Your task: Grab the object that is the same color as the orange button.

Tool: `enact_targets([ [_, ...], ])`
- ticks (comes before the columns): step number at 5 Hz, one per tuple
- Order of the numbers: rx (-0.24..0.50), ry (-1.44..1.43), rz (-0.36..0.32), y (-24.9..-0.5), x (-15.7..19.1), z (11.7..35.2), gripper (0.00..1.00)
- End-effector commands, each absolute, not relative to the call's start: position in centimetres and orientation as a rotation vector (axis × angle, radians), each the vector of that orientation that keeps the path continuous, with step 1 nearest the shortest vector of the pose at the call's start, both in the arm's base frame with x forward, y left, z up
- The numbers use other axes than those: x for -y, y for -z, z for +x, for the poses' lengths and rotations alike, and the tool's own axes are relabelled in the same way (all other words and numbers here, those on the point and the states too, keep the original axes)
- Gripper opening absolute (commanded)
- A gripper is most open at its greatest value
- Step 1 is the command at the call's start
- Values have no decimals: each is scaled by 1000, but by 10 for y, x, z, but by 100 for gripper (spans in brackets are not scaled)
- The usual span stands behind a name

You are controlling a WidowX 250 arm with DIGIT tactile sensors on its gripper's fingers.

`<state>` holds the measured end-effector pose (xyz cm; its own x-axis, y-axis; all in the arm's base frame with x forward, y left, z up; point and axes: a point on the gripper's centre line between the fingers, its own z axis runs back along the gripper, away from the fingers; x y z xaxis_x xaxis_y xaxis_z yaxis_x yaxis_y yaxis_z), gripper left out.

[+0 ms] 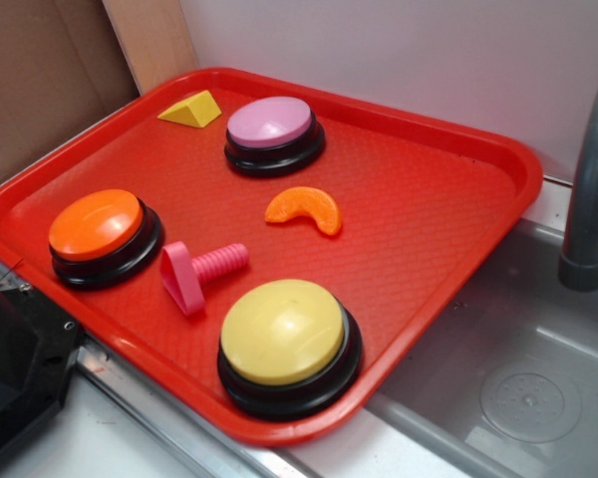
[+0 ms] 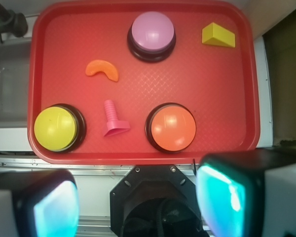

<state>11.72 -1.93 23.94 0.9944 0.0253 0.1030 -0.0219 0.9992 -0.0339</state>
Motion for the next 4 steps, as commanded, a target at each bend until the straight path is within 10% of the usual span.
enact_targets([
  [1, 147, -303, -38, -228, 41, 136, 100],
  [4, 97, -974, -119, -157, 68, 210, 100],
])
